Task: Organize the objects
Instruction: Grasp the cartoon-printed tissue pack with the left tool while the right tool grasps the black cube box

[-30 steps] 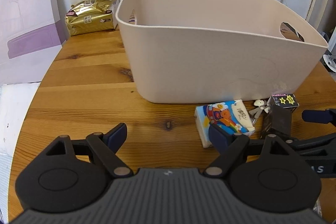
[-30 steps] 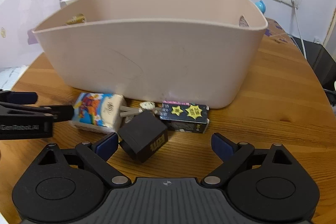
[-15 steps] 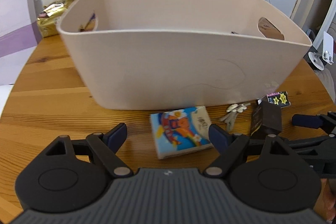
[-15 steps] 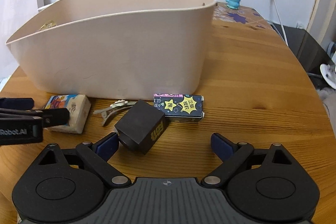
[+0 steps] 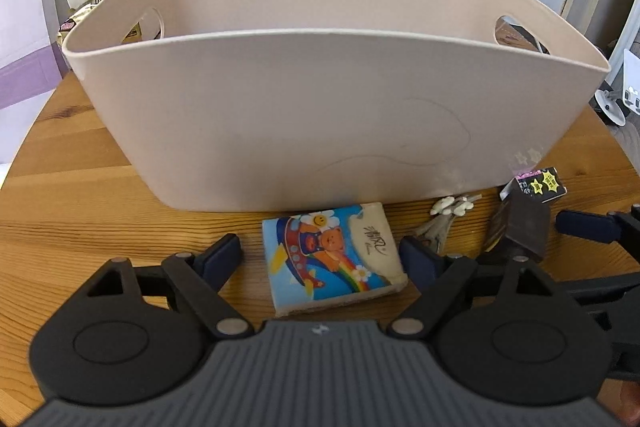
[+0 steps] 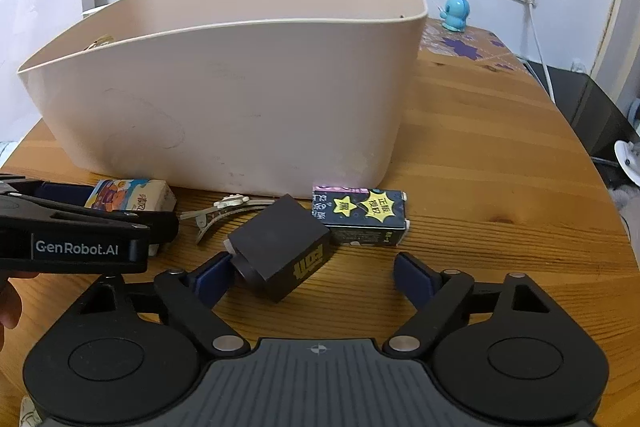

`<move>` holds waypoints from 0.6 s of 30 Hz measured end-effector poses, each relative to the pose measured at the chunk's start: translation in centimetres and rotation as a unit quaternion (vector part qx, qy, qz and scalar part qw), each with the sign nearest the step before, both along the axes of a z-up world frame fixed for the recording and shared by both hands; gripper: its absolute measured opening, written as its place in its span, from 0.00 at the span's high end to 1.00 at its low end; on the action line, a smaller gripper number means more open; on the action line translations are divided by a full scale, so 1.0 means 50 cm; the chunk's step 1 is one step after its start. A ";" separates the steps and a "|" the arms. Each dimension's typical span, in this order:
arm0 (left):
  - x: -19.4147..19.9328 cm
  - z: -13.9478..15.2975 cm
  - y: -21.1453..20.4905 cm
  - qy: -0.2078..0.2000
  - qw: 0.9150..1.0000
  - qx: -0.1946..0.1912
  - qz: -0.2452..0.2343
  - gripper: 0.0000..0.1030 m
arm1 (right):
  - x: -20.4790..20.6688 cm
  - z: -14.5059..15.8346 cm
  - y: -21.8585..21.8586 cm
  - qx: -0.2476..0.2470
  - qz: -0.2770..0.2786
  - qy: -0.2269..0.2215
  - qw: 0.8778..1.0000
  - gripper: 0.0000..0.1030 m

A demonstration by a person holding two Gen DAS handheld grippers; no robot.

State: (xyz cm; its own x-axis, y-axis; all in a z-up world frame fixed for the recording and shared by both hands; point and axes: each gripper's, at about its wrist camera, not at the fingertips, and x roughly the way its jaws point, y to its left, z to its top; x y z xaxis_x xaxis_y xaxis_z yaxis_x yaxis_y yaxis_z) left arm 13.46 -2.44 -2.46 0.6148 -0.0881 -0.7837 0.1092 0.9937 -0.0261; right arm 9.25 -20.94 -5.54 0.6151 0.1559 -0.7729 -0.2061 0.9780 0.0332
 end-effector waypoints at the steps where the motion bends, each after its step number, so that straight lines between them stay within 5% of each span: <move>1: -0.002 0.000 0.000 -0.002 1.000 0.002 -0.001 0.18 | -0.001 0.000 0.003 -0.001 0.004 -0.002 1.000 0.23; 9: -0.015 0.002 0.011 -0.016 1.000 0.007 -0.009 0.36 | -0.014 0.001 0.015 -0.004 0.021 -0.021 1.000 0.54; 18: -0.046 0.005 0.036 -0.024 0.999 0.015 -0.019 0.37 | -0.023 0.010 -0.001 0.026 0.032 -0.015 0.999 0.54</move>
